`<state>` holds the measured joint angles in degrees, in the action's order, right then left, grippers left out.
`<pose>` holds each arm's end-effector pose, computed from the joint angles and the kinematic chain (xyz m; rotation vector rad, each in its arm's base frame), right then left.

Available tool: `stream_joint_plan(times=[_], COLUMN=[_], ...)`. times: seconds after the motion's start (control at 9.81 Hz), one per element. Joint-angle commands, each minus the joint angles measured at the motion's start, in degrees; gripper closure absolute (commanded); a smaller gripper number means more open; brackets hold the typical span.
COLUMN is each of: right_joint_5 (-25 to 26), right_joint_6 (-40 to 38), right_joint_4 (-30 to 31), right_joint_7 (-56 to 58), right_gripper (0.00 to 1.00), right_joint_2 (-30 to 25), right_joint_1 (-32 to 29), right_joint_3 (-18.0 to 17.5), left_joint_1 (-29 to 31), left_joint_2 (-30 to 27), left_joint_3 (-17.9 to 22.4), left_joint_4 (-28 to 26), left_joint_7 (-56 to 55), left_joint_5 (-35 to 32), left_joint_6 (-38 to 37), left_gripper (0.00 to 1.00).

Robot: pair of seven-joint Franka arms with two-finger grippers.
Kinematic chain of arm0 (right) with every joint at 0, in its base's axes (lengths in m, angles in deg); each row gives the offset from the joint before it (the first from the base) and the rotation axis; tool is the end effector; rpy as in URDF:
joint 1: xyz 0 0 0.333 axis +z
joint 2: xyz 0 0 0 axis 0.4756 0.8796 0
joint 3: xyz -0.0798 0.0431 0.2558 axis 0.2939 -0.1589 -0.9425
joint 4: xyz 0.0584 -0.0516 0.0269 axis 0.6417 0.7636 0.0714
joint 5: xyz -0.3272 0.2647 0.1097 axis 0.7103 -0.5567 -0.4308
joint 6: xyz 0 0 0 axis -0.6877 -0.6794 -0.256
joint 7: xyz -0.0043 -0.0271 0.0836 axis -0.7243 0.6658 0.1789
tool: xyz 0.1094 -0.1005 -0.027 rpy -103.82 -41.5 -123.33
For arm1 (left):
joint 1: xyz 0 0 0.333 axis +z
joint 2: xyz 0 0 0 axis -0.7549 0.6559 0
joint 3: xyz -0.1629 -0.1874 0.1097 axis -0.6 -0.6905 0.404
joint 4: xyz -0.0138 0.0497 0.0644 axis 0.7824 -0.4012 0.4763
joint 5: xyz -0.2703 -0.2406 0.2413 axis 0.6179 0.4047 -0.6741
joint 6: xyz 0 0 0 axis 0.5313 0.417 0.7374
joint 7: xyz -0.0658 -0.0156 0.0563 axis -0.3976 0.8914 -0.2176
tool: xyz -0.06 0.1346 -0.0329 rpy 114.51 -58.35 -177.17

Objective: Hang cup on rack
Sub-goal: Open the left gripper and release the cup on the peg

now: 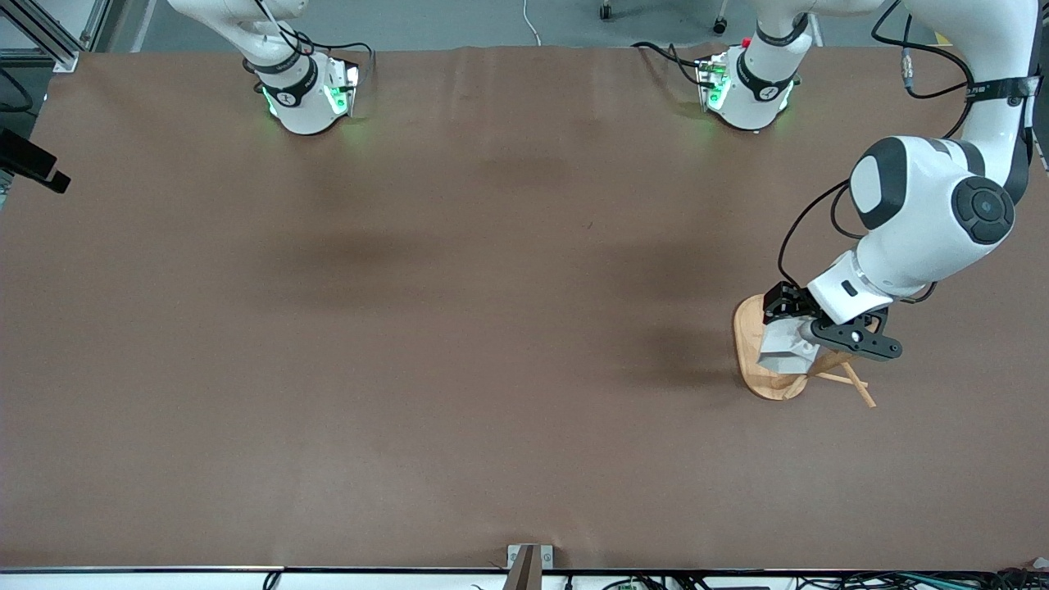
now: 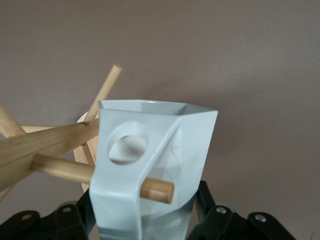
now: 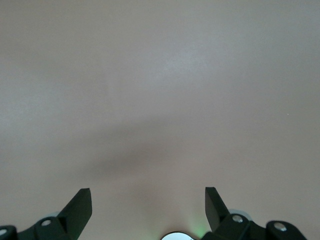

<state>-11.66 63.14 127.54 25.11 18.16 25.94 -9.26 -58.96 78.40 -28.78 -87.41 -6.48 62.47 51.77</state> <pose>0.5646 -0.0558 0.6017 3.1167 -0.3565 -0.0529 0.6358 -0.0933 0.2788 2.9914 -0.4058 0.1225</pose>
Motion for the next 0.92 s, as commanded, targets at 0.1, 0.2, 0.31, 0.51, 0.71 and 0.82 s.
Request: stream_joint_plan(times=[0.1,0.2,0.31,0.51,0.71,0.82], right_joint_5=[1.1,1.1,1.1,1.1,1.1,1.1], right_joint_6=[-0.6,-0.5,-0.5,-0.5,-0.5,-0.5], right_joint_4=[-0.3,-0.3,-0.3,-0.3,-0.2,-0.2], right_joint_7=[0.4,0.4,0.4,0.4,0.4,0.4], right_gripper=[0.0,0.0,0.0,0.0,0.0,0.0], right_joint_2=[0.0,0.0,0.0,0.0,0.0,0.0], right_joint_1=[-0.3,-0.3,-0.3,-0.3,-0.3,-0.3], right_joint_3=[-0.3,-0.3,-0.3,-0.3,-0.3,-0.3], left_joint_1=[-0.2,-0.1,0.2,2.5,3.9,4.1], left_joint_2=[0.3,-1.6,-3.2,-5.1,-5.2,-5.4], left_joint_3=[0.3,0.3,0.4,0.3,0.3,0.4], left_joint_4=[0.1,0.2,0.8,6.0,15.5,19.9], left_joint_7=[-0.2,-0.4,-0.4,-0.6,-1.9,-1.4], left_joint_5=[-0.7,-0.7,-0.9,-1.0,-1.1,-1.2], left_joint_6=[-0.1,-2.4,-5.2,-15.9,-30.1,-34.4], left_gripper=[0.0,0.0,0.0,0.0,0.0,0.0])
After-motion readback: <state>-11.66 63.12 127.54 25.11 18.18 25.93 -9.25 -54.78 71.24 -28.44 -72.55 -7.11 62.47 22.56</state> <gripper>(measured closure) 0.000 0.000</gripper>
